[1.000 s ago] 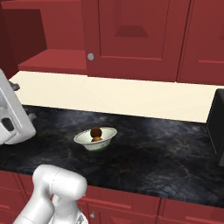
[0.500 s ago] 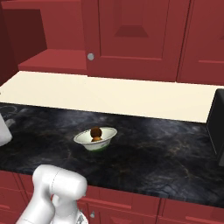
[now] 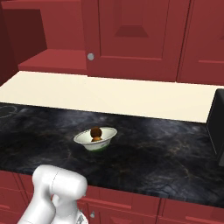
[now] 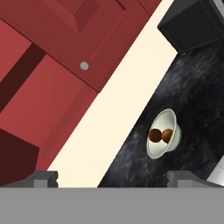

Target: Open the cabinet. Pick the orange and orange from the cabinet and place them into the bowl. Then close the cabinet.

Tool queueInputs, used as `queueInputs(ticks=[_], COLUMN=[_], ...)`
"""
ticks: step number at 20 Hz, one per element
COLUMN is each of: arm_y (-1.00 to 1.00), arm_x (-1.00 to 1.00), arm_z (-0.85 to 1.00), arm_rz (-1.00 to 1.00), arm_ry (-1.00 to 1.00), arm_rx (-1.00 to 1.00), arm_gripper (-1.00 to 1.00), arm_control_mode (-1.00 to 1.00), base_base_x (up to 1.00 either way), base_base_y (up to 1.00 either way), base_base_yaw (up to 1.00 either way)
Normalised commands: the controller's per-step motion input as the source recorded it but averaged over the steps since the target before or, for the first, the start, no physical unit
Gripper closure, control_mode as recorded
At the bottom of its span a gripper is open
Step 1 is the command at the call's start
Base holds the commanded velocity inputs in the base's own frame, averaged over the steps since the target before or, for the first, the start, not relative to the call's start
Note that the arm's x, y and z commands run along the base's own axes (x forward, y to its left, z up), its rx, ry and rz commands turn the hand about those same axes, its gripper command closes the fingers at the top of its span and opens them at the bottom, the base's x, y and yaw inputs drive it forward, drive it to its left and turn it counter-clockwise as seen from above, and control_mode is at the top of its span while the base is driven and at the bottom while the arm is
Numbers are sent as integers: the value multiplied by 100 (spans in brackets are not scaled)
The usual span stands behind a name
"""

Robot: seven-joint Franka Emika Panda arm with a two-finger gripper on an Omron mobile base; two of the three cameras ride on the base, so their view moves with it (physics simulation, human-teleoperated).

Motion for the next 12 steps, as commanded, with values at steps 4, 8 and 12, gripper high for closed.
queueInputs(ticks=[4, 8, 12], arm_y=[51, 51, 49], arm_x=[-16, -1, 0], arm_z=[0, -2, -1], arm_rz=[-3, -4, -5], arm_ry=[0, 0, 0], arm_rx=[0, 0, 0], arm_gripper=[-100, -100, -100], arm_control_mode=[-100, -100, -100], base_base_x=[0, 0, 0], base_base_y=[0, 0, 0], base_base_yaw=[0, 0, 0])
